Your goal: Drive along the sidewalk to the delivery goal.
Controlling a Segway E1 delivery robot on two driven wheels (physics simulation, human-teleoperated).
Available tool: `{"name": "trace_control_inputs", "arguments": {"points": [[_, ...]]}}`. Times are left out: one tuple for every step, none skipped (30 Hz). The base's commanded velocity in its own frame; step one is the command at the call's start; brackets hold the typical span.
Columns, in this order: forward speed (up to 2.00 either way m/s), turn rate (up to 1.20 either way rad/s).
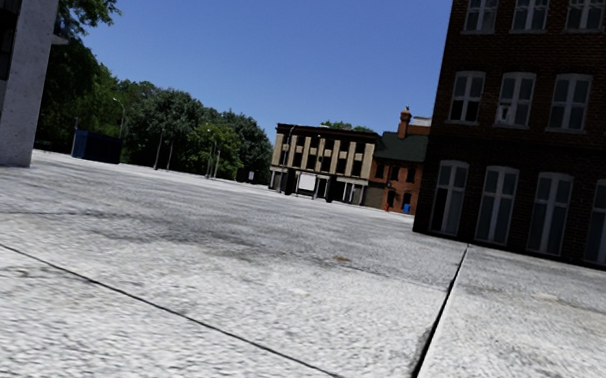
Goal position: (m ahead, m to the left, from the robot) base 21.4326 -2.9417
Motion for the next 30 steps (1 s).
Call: {"name": "trace_control_inputs", "arguments": {"points": [[2.00, 0.00], [2.00, 0.00], [2.00, 0.00], [2.00, 0.00], [2.00, 0.00], [2.00, 0.00], [2.00, 0.00], [2.00, 0.00], [2.00, 0.00], [2.00, 0.00], [2.00, 0.00], [2.00, 0.00], [2.00, 0.00], [2.00, 0.00], [2.00, 0.00], [2.00, 0.00], [2.00, 0.00], [2.00, 0.00], [2.00, 0.00], [2.00, 0.00], [2.00, 0.00], [2.00, 0.00], [2.00, 0.00], [2.00, 0.00], [2.00, 0.00], [2.00, 0.00], [2.00, 0.00], [2.00, 0.00], [2.00, 0.00], [2.00, 0.00]]}}
